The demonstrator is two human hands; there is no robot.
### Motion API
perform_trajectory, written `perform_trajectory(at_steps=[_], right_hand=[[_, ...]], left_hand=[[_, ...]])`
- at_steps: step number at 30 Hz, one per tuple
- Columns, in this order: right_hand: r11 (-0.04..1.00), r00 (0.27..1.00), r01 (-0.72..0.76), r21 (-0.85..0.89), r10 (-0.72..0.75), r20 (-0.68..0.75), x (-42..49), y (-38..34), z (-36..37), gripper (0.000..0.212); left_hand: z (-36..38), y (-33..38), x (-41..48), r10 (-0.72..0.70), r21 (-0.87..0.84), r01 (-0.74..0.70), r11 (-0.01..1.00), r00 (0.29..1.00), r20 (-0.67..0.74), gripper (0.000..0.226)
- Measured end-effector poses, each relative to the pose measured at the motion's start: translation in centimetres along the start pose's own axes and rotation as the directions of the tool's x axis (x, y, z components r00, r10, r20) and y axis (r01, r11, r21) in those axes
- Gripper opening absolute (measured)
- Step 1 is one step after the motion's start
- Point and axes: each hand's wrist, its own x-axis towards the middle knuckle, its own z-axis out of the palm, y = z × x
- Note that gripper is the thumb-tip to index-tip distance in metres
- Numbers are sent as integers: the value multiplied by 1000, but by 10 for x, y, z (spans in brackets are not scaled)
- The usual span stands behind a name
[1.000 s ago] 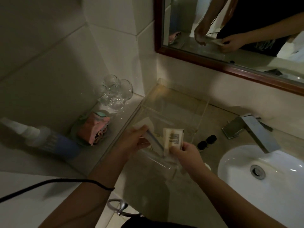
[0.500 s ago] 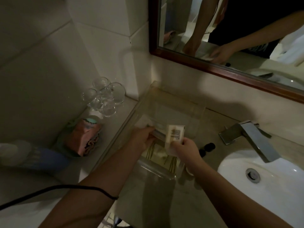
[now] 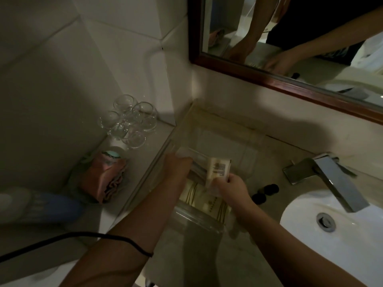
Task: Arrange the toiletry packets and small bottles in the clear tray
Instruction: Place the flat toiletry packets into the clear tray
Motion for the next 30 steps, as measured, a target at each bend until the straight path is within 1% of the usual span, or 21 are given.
perform_trajectory(at_steps=[3,5,7,8,9,11,12,14,15,16,18,20,26,30], right_hand=[[999,1000,-12,50,13,-9,2,2,0,12],[997,1000,-22,74,21,6,2,3,1,8],[994,1000,-27,104,26,5,3,2,2,8],[991,1000,-30,130,30,1,3,1,2,10],[987,999,-34,155,34,-2,4,0,2,13],[984,999,-36,174,38,-10,6,-3,0,13],[984,999,-33,175,36,-18,7,-4,0,13],[981,998,-22,191,31,-48,10,-3,-2,17],[980,998,-19,199,32,-60,10,-2,-2,19],[979,997,-18,204,31,-65,10,-1,-2,20],[979,999,-11,206,21,-47,9,2,-2,21],[979,1000,5,205,-1,-20,6,4,0,20],[971,1000,21,239,-26,17,-2,4,-2,20],[975,1000,12,223,-16,18,-1,5,-3,19]], left_hand=[[1,0,2,-161,-42,166,985,981,107,33],[-1,-1,3,-213,-26,218,976,969,125,36],[-1,-3,3,-193,6,194,981,972,131,37],[-1,-3,1,-168,-6,170,985,977,135,34],[-1,-2,-2,-144,-32,150,988,979,144,28],[-3,0,-6,-114,-60,129,990,971,212,16],[-5,2,-7,-111,-66,135,989,954,277,17],[-11,6,-8,-124,-59,164,985,897,424,31],[-15,7,-8,-134,-30,168,985,869,476,35],[-18,6,-8,-139,4,158,987,858,495,35],[-22,7,-9,-114,23,117,993,868,484,28],[-23,6,-8,-80,-14,99,995,879,470,26],[-25,3,-2,-72,-72,116,991,891,449,20],[-26,-2,2,-23,-20,34,999,914,405,27]])
